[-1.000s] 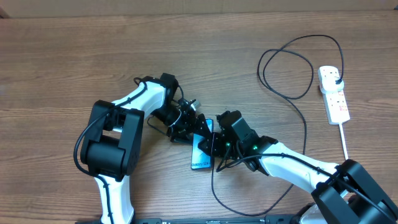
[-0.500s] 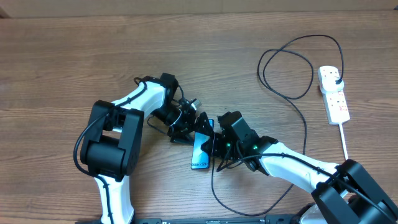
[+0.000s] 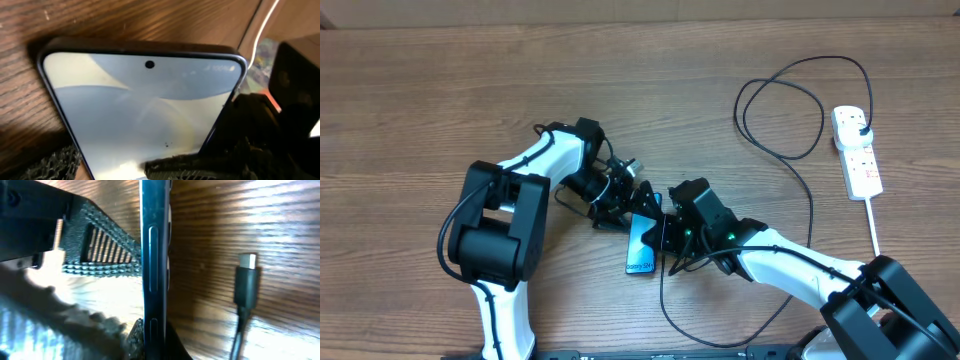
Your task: Plug charger to phone and switch on socket
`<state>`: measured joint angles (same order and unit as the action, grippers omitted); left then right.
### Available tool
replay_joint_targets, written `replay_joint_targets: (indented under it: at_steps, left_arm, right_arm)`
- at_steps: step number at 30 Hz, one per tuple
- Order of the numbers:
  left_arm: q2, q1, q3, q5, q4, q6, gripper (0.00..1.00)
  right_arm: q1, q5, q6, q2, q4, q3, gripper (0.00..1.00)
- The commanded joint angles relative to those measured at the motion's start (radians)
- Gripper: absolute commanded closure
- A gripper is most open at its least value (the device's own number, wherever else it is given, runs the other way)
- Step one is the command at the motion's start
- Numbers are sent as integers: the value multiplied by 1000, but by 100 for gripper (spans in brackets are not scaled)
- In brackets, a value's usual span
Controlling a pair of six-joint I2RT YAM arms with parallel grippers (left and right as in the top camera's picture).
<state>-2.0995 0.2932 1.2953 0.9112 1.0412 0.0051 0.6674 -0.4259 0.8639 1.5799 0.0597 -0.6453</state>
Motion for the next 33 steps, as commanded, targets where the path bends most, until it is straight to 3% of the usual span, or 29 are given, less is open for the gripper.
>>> replay_joint_targets:
  at_steps: [1,9,16,27,33]
  left_arm:
    - [-11,-19,-7,207,32,173,0]
    - [-11,-75,31,481,182,463,0]
    - [-11,-92,78,670,319,666,4]
    - [-11,-114,329,671,650,843,13]
    - [6,-118,384,671,650,821,21]
  right_arm:
    - [-39,-196,-8,2,-84,-3,96]
    - [-188,-577,-6,2,-345,-3,96]
    - [-224,-616,-2,2,-384,-3,96]
    - [-227,-614,161,2,-648,-3,96]
    - [-227,-560,272,2,-832,-3,96]
